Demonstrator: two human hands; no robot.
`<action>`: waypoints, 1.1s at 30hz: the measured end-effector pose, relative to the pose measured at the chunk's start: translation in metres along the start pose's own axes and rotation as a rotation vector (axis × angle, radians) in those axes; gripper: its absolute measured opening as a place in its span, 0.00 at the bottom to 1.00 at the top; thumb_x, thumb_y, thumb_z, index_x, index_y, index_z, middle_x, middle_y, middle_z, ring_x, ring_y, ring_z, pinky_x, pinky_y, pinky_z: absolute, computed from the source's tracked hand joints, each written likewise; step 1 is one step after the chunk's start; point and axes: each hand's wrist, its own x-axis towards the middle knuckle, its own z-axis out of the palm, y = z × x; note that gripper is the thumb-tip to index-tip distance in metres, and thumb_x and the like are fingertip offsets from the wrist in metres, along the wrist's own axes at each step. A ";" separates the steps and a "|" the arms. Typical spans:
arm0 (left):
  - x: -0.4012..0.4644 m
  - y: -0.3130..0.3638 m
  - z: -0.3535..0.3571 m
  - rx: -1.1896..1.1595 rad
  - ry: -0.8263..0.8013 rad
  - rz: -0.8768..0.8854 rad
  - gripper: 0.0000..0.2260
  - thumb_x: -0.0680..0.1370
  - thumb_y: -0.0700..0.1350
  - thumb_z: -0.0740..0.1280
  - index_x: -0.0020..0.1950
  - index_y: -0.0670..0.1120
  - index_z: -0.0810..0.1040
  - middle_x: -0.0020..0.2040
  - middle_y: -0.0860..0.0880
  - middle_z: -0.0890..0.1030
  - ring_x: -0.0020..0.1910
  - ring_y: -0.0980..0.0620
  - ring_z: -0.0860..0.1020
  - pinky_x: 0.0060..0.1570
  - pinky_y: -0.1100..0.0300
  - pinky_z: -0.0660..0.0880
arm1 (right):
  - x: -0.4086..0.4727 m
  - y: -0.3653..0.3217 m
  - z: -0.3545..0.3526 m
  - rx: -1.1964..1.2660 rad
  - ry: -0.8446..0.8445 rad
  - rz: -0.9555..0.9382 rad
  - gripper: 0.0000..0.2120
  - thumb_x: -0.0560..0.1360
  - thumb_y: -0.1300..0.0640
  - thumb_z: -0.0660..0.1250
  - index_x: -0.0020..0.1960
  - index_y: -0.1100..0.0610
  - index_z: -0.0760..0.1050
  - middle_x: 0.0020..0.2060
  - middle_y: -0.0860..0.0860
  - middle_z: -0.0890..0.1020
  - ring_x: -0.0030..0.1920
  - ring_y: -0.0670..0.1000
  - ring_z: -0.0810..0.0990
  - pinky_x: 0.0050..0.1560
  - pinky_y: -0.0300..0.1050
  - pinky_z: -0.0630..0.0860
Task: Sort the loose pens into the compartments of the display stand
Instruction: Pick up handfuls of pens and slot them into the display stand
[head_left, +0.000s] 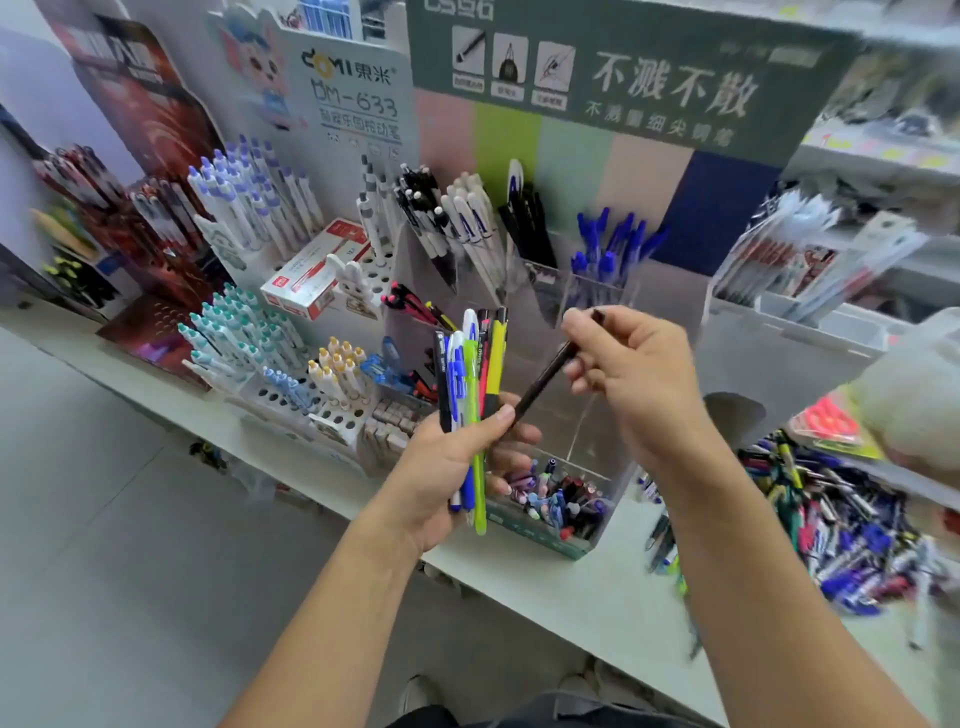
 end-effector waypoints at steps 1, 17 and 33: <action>0.001 -0.001 0.002 -0.032 0.004 -0.005 0.08 0.79 0.43 0.68 0.57 0.43 0.79 0.42 0.44 0.83 0.28 0.54 0.75 0.22 0.66 0.69 | 0.004 -0.009 -0.011 0.039 0.098 -0.088 0.06 0.80 0.60 0.69 0.46 0.59 0.81 0.31 0.52 0.81 0.31 0.48 0.80 0.32 0.37 0.77; -0.022 0.001 0.000 -0.168 -0.198 -0.018 0.07 0.77 0.43 0.65 0.52 0.44 0.69 0.33 0.50 0.70 0.22 0.59 0.64 0.17 0.69 0.60 | 0.130 -0.069 0.033 -1.202 0.020 -0.337 0.16 0.72 0.51 0.78 0.52 0.61 0.81 0.47 0.59 0.83 0.46 0.62 0.81 0.48 0.55 0.81; -0.029 -0.028 -0.012 -0.117 -0.110 -0.054 0.10 0.75 0.42 0.71 0.55 0.43 0.78 0.39 0.46 0.80 0.25 0.58 0.67 0.19 0.69 0.62 | -0.027 0.016 0.010 -0.015 -0.299 0.175 0.09 0.79 0.61 0.69 0.49 0.68 0.79 0.26 0.51 0.75 0.26 0.45 0.73 0.24 0.35 0.71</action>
